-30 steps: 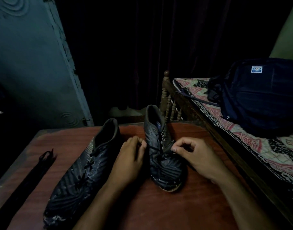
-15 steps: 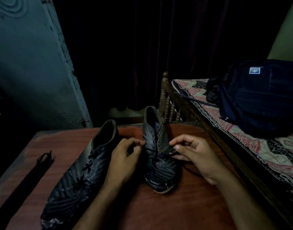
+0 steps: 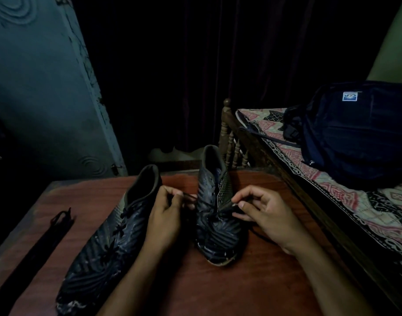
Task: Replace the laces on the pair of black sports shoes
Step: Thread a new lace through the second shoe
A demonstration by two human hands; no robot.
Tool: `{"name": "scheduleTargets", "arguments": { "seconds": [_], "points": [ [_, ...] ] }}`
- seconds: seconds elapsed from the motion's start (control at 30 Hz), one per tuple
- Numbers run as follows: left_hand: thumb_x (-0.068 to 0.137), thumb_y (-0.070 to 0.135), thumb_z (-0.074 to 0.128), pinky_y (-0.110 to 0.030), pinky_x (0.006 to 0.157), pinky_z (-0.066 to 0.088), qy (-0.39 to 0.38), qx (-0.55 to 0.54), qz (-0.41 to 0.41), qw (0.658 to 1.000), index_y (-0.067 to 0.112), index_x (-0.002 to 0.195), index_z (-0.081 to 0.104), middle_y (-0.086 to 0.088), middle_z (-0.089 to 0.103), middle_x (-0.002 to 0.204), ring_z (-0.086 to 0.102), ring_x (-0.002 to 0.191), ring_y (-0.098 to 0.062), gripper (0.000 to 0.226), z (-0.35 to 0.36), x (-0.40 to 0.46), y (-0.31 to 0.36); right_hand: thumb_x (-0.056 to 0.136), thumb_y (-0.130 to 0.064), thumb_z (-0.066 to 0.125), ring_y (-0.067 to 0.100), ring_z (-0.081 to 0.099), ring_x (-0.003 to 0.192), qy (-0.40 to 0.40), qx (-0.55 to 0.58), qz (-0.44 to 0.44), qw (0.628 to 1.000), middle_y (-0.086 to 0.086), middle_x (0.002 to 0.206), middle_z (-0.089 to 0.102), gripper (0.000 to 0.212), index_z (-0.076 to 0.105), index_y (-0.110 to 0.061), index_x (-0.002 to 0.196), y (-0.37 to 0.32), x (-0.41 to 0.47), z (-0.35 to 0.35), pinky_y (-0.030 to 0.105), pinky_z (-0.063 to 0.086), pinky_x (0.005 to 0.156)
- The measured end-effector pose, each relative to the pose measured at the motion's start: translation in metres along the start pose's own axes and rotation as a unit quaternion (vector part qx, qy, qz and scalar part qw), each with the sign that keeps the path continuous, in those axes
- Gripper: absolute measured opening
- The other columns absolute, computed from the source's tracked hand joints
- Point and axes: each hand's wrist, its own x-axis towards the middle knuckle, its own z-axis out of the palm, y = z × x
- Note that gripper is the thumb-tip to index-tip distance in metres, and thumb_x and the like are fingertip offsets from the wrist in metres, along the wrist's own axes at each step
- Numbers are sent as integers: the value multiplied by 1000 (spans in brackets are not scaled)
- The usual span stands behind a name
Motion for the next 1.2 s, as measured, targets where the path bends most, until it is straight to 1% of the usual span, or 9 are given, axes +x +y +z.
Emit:
{"name": "scheduleTargets", "arguments": {
  "seconds": [0.3, 0.47, 0.67, 0.8, 0.87, 0.93, 1.0, 1.07, 1.2],
  "points": [
    [112, 21, 35, -34, 69, 52, -4, -162, -33, 986, 16, 100, 43, -13, 78, 99, 71, 77, -16, 15, 6, -3, 14, 98, 3, 56, 11, 67, 102, -1, -92, -37, 995, -9, 96, 67, 28, 72, -18, 87, 5, 1, 5, 27, 59, 84],
    [112, 21, 37, -30, 63, 50, 3, -165, -40, 985, 16, 100, 44, -4, 71, 74, 60, 63, -16, 15, 9, -3, 14, 99, 2, 55, 12, 67, 103, 7, -112, -56, 992, -3, 103, 63, 36, 70, -28, 85, 9, 3, 7, 29, 60, 84],
    [110, 28, 44, -27, 53, 45, -9, -98, -46, 994, 22, 92, 51, 5, 51, 67, 46, 56, -9, 19, 7, -4, 13, 97, 0, 57, 10, 70, 93, 14, -161, -69, 984, -11, 97, 64, 30, 71, -26, 91, 10, 3, 7, 35, 61, 86],
    [108, 23, 49, -24, 49, 41, -56, -53, -24, 997, 19, 93, 62, 9, 51, 62, 48, 53, -6, 20, 5, -8, 19, 93, -8, 68, 9, 65, 95, -6, -207, -87, 974, -12, 98, 59, 18, 75, -25, 98, 7, 0, 8, 21, 56, 78],
    [104, 22, 57, -20, 59, 49, -91, -3, 22, 996, 15, 97, 69, 12, 64, 68, 59, 63, -3, 15, 2, -8, 21, 90, -11, 73, 9, 63, 95, -21, -211, -92, 973, -7, 99, 57, 12, 76, -19, 100, 7, -1, 10, 18, 56, 77],
    [94, 23, 73, -17, 75, 52, -125, 93, 74, 985, 24, 101, 74, 15, 74, 87, 66, 84, 1, 7, -5, -6, 19, 90, -12, 73, 8, 64, 93, -18, -230, -100, 968, -9, 99, 56, 9, 75, -19, 97, 9, 0, 11, 16, 56, 75],
    [83, 28, 84, -4, 80, 45, -124, 220, 121, 960, 36, 104, 75, 22, 73, 97, 63, 96, 15, 25, -11, -5, 16, 92, -13, 72, 7, 65, 91, -6, -254, -108, 961, -12, 98, 56, 8, 74, -20, 94, 10, 1, 11, 16, 57, 72],
    [79, 31, 87, -1, 75, 42, -105, 287, 170, 937, 40, 103, 76, 15, 68, 93, 61, 93, 14, 27, -14, -6, 19, 92, -13, 72, 6, 64, 92, 0, -266, -111, 958, -12, 98, 55, 8, 73, -21, 92, 11, 2, 10, 16, 57, 71],
    [86, 26, 82, -10, 61, 37, -70, 349, 218, 909, 39, 69, 67, 8, 52, 78, 55, 76, -3, 26, -17, -5, 19, 90, -10, 74, 6, 61, 94, -8, -276, -108, 955, -14, 97, 53, 12, 73, -22, 93, 12, 1, 10, 14, 56, 72]
  ]
}}
